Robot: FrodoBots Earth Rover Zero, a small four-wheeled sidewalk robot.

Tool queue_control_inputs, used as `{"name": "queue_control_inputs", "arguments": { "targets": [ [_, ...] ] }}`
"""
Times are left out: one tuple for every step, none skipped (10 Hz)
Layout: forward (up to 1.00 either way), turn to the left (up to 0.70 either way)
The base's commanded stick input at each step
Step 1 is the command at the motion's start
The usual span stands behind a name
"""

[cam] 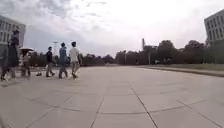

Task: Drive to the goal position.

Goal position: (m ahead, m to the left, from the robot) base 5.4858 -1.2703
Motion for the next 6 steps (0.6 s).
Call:
{"name": "queue_control_inputs", "arguments": {
  "targets": [
    [0.70, 0.00],
    [0.70, 0.00],
    [0.70, 0.00],
    [0.70, 0.00],
    [0.70, 0.00],
    [0.70, -0.01]
  ]
}}
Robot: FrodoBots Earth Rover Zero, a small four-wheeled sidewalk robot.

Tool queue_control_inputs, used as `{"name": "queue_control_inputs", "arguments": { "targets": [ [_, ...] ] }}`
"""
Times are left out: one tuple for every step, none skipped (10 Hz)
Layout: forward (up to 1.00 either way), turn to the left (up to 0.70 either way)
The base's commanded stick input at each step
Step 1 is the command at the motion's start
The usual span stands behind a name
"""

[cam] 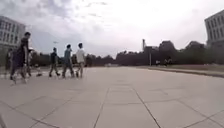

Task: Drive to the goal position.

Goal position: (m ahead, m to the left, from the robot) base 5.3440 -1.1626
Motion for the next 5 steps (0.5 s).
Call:
{"name": "queue_control_inputs", "arguments": {
  "targets": [
    [0.70, -0.02],
    [0.70, -0.03],
    [0.70, -0.03],
    [0.70, -0.03],
    [0.70, -0.03]
  ]
}}
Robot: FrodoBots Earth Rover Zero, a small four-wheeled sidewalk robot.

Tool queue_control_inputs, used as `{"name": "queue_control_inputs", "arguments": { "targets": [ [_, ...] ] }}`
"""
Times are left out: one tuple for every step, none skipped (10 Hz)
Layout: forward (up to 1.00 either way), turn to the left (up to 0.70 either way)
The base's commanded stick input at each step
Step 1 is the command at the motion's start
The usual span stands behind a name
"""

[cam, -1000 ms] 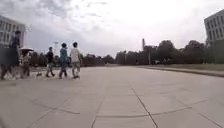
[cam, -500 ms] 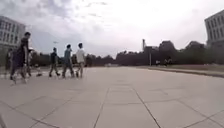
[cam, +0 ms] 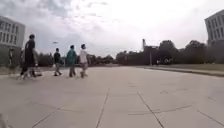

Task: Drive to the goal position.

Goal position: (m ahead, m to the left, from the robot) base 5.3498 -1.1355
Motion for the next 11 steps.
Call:
{"name": "queue_control_inputs", "arguments": {
  "targets": [
    [0.70, 0.00],
    [0.70, 0.00],
    [0.70, 0.00],
    [0.70, 0.00],
    [0.70, 0.00],
    [0.70, 0.00],
    [0.70, -0.02],
    [0.70, -0.02],
    [0.70, -0.02],
    [0.70, -0.03],
    [0.70, -0.05]
  ]
}}
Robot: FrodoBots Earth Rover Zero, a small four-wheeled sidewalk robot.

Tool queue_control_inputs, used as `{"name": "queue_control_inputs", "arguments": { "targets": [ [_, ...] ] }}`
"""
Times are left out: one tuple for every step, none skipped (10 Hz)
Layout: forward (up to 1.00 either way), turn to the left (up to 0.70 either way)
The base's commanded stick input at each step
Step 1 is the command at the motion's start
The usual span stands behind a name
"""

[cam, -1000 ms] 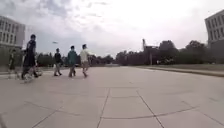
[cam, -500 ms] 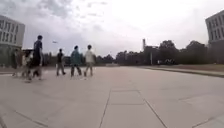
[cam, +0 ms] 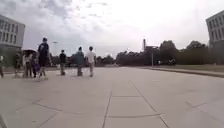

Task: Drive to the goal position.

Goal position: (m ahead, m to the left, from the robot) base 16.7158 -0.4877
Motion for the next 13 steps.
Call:
{"name": "queue_control_inputs", "arguments": {
  "targets": [
    [0.70, -0.05],
    [0.70, -0.05],
    [0.70, -0.05],
    [0.70, -0.05],
    [0.70, -0.02],
    [0.70, 0.00],
    [0.70, 0.00],
    [0.70, 0.00],
    [0.70, 0.00],
    [0.70, -0.01],
    [0.70, -0.05],
    [0.70, -0.24],
    [0.70, -0.25]
  ]
}}
